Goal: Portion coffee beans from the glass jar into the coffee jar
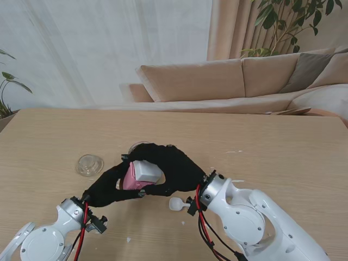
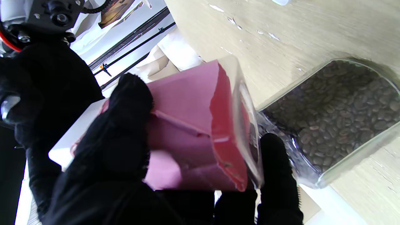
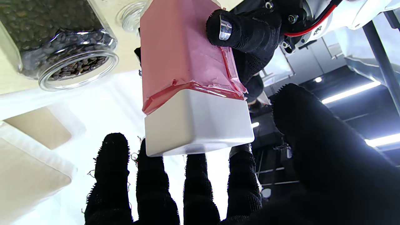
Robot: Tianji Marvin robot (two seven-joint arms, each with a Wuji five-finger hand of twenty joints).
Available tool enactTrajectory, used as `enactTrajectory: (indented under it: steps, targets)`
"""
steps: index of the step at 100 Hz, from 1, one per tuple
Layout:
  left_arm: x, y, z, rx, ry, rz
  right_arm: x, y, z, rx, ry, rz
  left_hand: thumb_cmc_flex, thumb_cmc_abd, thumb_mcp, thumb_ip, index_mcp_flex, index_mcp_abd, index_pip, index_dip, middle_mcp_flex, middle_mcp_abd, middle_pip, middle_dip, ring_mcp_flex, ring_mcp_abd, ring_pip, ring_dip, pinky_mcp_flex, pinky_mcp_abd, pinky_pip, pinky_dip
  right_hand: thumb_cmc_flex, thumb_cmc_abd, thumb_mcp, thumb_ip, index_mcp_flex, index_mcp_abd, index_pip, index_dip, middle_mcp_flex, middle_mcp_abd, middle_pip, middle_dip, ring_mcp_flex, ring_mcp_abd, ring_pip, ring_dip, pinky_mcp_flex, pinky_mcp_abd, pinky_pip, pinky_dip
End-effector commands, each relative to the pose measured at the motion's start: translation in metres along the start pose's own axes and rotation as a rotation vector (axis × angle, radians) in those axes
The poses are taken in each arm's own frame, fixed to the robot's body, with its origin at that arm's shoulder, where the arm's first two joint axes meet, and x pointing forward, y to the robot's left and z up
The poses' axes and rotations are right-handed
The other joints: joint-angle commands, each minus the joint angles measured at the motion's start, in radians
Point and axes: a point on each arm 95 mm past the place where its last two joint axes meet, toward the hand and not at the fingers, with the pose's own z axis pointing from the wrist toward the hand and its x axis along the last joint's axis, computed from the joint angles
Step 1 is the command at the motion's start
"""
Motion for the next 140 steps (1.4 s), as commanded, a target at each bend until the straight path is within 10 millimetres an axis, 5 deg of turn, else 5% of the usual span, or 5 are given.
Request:
enactTrajectory:
  steps: [1,28,48,88,140]
  targets:
    - [0.000,0.003,0.001,-0.001,0.012,-0.005,0.004,-0.002,-0.003,-0.002,-0.013,-0.004,0.206,0.112,0.102,0.041,0.083,-0.088,0.222,0.065,0.141,-0.048,0.093,0.088,0.024,0.004,0.021,0.022,0.009,0.007,0.035,-0.013,-0.034,0.036,-0.042,0.012,-0.054,0.035,-0.047,-0.012,-0.053,0.000,0.000,-0.005,-0.026,-0.011,-0.017,-0.016,-0.013,-0.004,-0.022,0.020]
    - [-0.004,0.005,-0.001,0.007,0.017,-0.005,0.000,0.003,-0.009,-0.044,-0.117,-0.023,0.233,0.116,0.089,0.047,0.089,-0.093,0.247,0.066,0.175,-0.055,0.051,0.122,0.037,0.004,0.030,0.021,0.016,0.010,0.044,-0.018,-0.053,0.030,-0.056,0.013,-0.007,0.278,-0.100,0.001,-0.018,0.047,0.078,0.039,-0.013,-0.020,0.029,0.010,-0.002,-0.002,-0.005,0.048]
    - [-0.004,0.006,-0.002,-0.003,0.027,-0.005,-0.008,0.004,-0.005,-0.019,-0.154,-0.031,0.242,0.117,0.092,0.048,0.090,-0.095,0.250,0.068,0.180,-0.057,0.049,0.124,0.040,0.003,0.032,0.020,0.018,0.010,0.045,-0.018,-0.048,0.020,-0.044,0.010,0.053,0.302,-0.121,-0.006,-0.001,0.070,0.096,0.049,-0.009,-0.018,0.049,0.020,0.002,-0.002,0.004,0.055]
    - [-0.002,0.006,0.000,-0.014,0.036,-0.009,-0.011,0.005,0.005,0.001,-0.127,-0.025,0.261,0.119,0.099,0.049,0.087,-0.094,0.255,0.074,0.183,-0.059,0.047,0.128,0.045,0.001,0.036,0.018,0.024,0.006,0.048,-0.020,0.156,0.000,0.130,0.024,0.371,0.084,0.144,0.107,0.112,0.048,0.127,0.081,0.029,-0.027,0.081,0.026,0.021,0.005,0.028,0.052]
    - [-0.003,0.005,0.001,-0.013,0.041,-0.023,-0.009,0.009,0.013,0.030,-0.073,-0.009,0.284,0.119,0.118,0.049,0.098,-0.098,0.261,0.081,0.196,-0.061,0.052,0.130,0.058,0.008,0.046,0.042,0.037,0.003,0.053,-0.022,0.375,-0.105,0.451,-0.023,0.278,-0.151,0.270,0.189,0.069,-0.001,0.131,0.080,0.024,-0.049,0.072,0.014,0.012,-0.005,0.017,0.044]
